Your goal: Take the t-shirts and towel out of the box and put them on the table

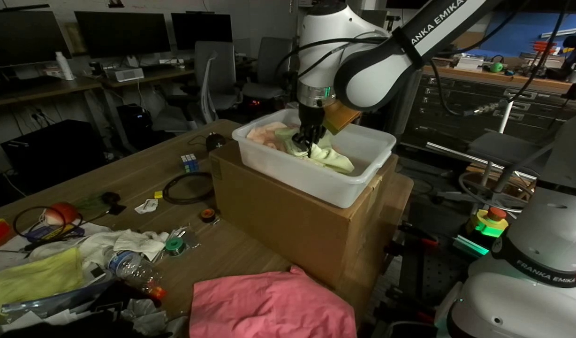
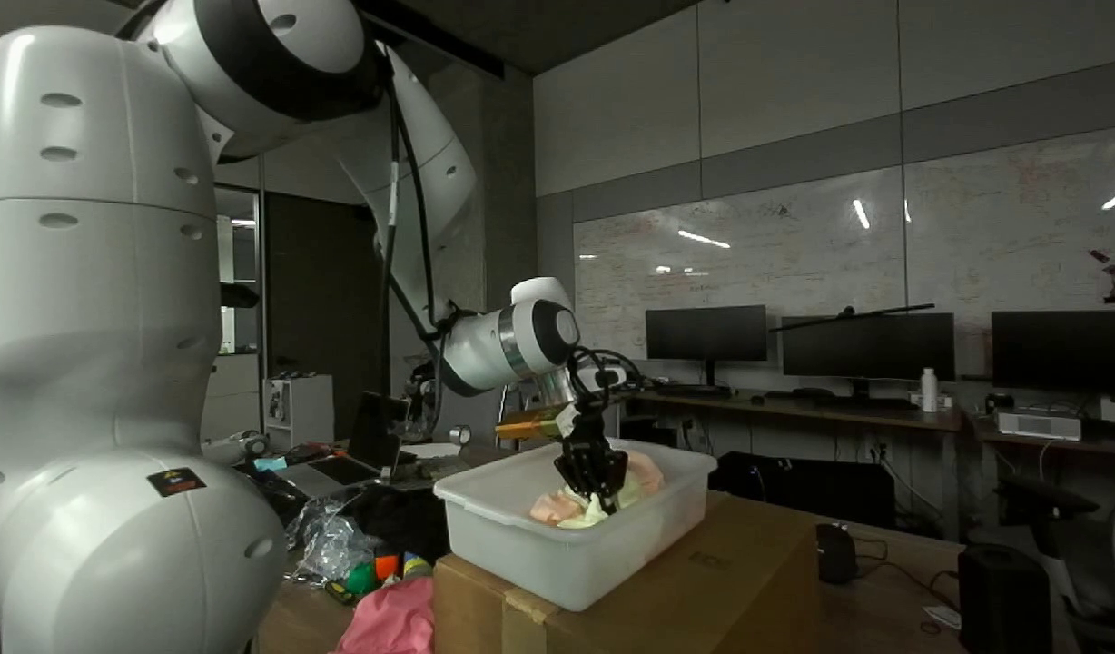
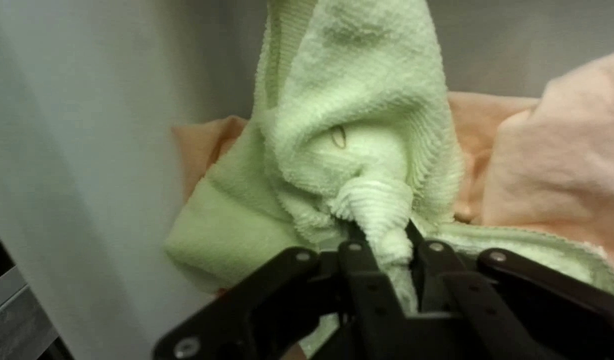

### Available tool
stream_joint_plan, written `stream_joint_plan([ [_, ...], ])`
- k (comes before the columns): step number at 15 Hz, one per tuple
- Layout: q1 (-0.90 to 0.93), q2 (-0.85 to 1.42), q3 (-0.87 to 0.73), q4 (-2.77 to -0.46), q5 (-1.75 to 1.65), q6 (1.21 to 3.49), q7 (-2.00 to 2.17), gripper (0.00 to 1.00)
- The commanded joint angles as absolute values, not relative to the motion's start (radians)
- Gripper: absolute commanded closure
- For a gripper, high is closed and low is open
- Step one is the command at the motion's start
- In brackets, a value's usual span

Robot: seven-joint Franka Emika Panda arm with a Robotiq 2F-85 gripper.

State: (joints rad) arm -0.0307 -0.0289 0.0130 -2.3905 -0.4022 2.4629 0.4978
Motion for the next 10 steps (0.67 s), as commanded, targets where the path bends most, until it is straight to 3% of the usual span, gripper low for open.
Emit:
stream_joint_plan([
  [1,-0.030,-0.078,0.006,-2.401,-0.380,2.408,0.492,0.98],
  [10,-0.065,-0.407,0.067,-2.458,-0.418,2.363,0.617,0.96],
])
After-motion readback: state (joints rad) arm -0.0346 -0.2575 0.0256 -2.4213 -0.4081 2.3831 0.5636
